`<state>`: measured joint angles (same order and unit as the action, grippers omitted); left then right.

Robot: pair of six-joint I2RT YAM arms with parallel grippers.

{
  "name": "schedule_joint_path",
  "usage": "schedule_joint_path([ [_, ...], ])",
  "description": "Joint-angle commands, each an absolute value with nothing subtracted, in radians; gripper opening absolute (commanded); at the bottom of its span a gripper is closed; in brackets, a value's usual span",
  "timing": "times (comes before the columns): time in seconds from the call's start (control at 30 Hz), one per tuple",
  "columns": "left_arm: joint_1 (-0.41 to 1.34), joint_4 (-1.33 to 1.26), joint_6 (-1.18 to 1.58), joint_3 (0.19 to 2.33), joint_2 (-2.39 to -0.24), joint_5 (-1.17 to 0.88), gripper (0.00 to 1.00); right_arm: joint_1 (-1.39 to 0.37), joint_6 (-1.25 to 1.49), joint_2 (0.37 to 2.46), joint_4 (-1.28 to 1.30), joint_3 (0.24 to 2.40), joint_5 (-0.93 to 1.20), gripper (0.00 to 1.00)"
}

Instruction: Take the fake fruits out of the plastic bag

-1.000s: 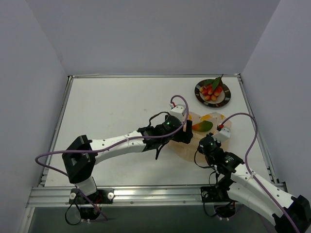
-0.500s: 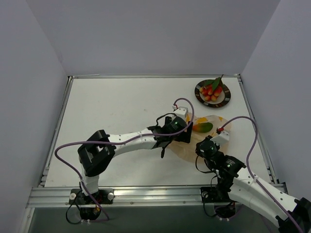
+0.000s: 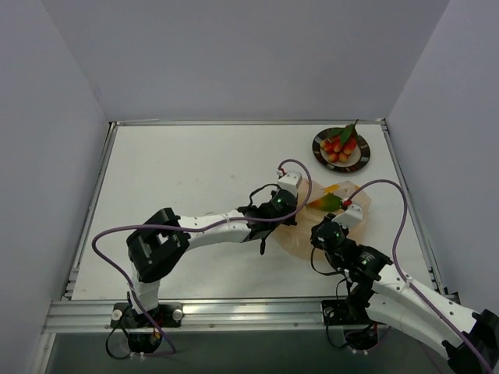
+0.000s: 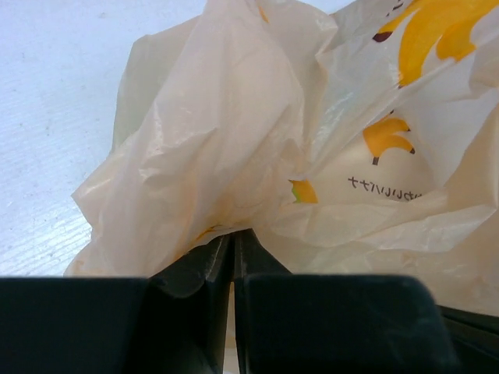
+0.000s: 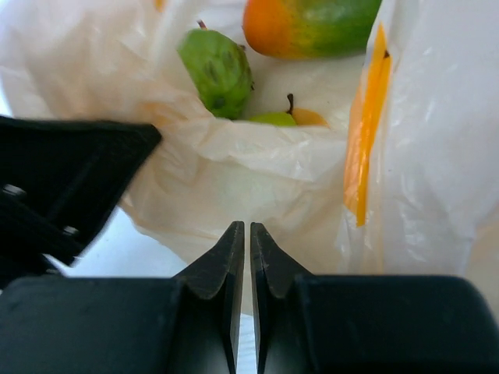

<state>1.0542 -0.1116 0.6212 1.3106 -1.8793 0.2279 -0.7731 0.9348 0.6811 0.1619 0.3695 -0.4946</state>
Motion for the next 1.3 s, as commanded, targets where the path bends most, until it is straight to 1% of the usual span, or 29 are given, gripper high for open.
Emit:
schedule_joint_path([
  [0.0, 1.048, -0.21, 0.606, 1.261, -1.812, 0.207, 0.02, -0.758, 0.865, 0.718, 0.158, 0.457, -0.554, 0.05],
  [0.1, 1.051, -0.271, 0.606, 1.189, -1.76, 0.193, 0.02, -0.732, 0.819, 0.756, 0.158, 0.506, -0.567, 0.07],
  [0.3, 1.049, -0.377, 0.623, 1.062, -1.674, 0.16, 0.02, -0.614, 0.739, 0.87, 0.138, 0.561, -0.595, 0.13],
  [0.37, 1.046, -0.4, 0.633, 1.052, -1.672, 0.143, 0.02, -0.557, 0.7, 0.931, 0.108, 0.566, -0.549, 0.14],
  [0.47, 1.037, -0.431, 0.638, 1.065, -1.693, 0.106, 0.02, -0.5, 0.666, 0.985, 0.014, 0.569, -0.486, 0.15],
  [0.5, 1.034, -0.431, 0.638, 1.095, -1.701, 0.098, 0.02, -0.482, 0.655, 1.03, -0.048, 0.571, -0.473, 0.16],
  [0.57, 1.009, -0.44, 0.649, 1.135, -1.726, 0.06, 0.02, -0.433, 0.617, 1.106, -0.087, 0.603, -0.433, 0.17],
  [0.63, 0.983, -0.448, 0.658, 1.21, -1.744, 0.023, 0.02, -0.359, 0.586, 1.129, -0.127, 0.665, -0.419, 0.17],
  [0.73, 0.968, -0.437, 0.658, 1.305, -1.735, 0.0, 0.02, -0.334, 0.522, 1.066, -0.16, 0.721, -0.489, 0.18],
  [0.8, 0.974, -0.431, 0.655, 1.322, -1.714, -0.011, 0.02, -0.33, 0.473, 0.996, -0.158, 0.773, -0.529, 0.19],
  [0.93, 1.005, -0.494, 0.716, 1.247, -1.632, -0.02, 0.02, -0.328, 0.468, 0.919, -0.055, 0.825, -0.548, 0.2],
  [1.03, 1.028, -0.54, 0.774, 1.142, -1.617, -0.02, 0.02, -0.327, 0.517, 0.852, -0.005, 0.775, -0.542, 0.21],
  [1.07, 1.037, -0.543, 0.778, 1.091, -1.62, -0.009, 0.02, -0.327, 0.532, 0.816, 0.047, 0.756, -0.535, 0.21],
  [1.1, 1.048, -0.542, 0.781, 1.065, -1.621, -0.009, 0.02, -0.325, 0.567, 0.798, 0.061, 0.711, -0.528, 0.21],
  [1.2, 1.049, -0.563, 0.818, 0.953, -1.641, 0.018, 0.02, -0.325, 0.606, 0.74, 0.092, 0.609, -0.434, 0.21],
  [1.23, 1.049, -0.569, 0.825, 0.928, -1.649, 0.023, 0.02, -0.324, 0.612, 0.732, 0.091, 0.586, -0.348, 0.21],
  [1.27, 1.051, -0.574, 0.825, 0.908, -1.651, 0.026, 0.02, -0.327, 0.614, 0.721, 0.092, 0.568, -0.307, 0.21],
])
